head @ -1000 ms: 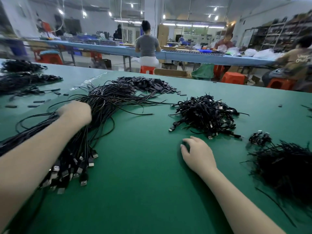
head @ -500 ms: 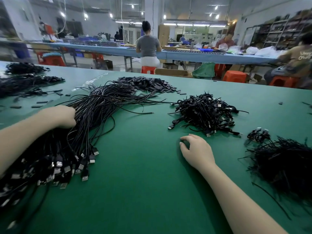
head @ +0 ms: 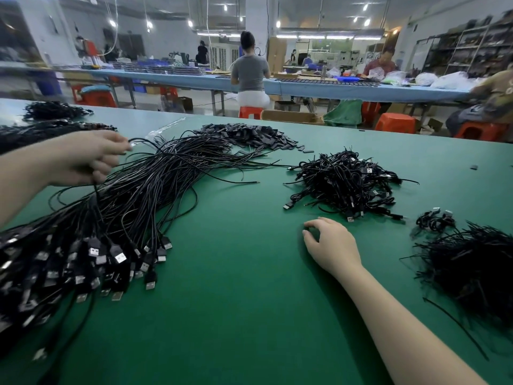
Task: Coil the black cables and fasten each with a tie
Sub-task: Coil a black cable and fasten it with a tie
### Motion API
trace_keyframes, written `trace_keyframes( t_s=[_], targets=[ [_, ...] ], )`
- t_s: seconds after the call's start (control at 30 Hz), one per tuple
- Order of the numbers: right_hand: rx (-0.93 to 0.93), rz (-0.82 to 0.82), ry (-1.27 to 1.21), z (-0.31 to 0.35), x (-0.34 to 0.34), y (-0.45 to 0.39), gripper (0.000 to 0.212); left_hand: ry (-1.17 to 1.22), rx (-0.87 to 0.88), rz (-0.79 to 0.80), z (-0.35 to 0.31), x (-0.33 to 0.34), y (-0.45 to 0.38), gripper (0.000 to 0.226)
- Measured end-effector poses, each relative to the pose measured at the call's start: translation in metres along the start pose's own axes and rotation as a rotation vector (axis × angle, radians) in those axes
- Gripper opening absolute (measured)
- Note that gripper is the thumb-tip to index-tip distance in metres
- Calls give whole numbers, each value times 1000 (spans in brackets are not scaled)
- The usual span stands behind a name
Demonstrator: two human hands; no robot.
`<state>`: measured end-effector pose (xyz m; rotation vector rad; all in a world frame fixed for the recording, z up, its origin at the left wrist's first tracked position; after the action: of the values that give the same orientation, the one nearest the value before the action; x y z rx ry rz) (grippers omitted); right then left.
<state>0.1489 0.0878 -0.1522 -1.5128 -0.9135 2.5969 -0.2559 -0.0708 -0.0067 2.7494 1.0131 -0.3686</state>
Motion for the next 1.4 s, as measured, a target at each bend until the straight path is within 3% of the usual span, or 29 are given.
trace_keyframes(
  t_s=[0.07, 0.13, 0.23, 0.33, 0.4, 0.5, 0.57, 0.6, 0.7, 0.8, 0.9, 1.03, 1.23, 1.4],
  targets=[
    [4, -3, -8, -1, 0, 0, 29, 343, -64, 180, -16, 8, 8, 13],
    [-2, -14, -11, -1, 1, 1, 29, 460, -52, 219, -37, 19, 22, 14],
    [-2, -10, -6, -3, 3, 1, 29, 312, 106, 161, -69, 50, 51, 10],
    [-4, -22, -69, -1, 1, 1, 36, 213, 506, 164, -106, 88, 95, 16],
    [-10, -153, -277, 7, -12, -2, 49, 136, 739, 244, -127, 114, 128, 17],
    [-49, -301, -666, 28, -61, -14, 85, -232, 899, 288, -132, 167, 147, 19],
    [-193, -282, -747, 43, -99, -21, 100, -451, 911, 252, -120, 204, 143, 24],
    [-275, -231, -716, 46, -115, -25, 95, -531, 899, 217, -112, 218, 139, 29],
    [-267, 88, -641, 41, -140, -31, 36, -581, 841, 226, -87, 242, 126, 26],
    [-104, 224, -683, 27, -141, -33, 14, -338, 772, 375, -70, 249, 121, 10],
    [-76, 299, -654, 19, -134, -32, 35, -382, 797, 421, -61, 254, 115, 8],
    [-5, 158, -582, -2, -140, -37, 29, -611, 770, 406, -61, 233, 96, 9],
    [111, 268, -597, -12, -135, -38, 26, -342, 595, 377, -61, 198, 75, 16],
    [2, 329, -507, 14, -132, -32, 23, -221, 618, 319, -63, 200, 80, 12]
  ],
)
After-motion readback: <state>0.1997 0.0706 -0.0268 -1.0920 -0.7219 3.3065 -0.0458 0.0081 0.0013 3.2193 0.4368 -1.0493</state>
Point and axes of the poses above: each hand's wrist, its own y-axis away from the middle knuckle, its own x-axis out of the palm, z = x × y, the point moved 2 cm from there along -y, towards the middle knuckle, and after that the axes turned 11 degrees about -z, right-handed, at the moved point
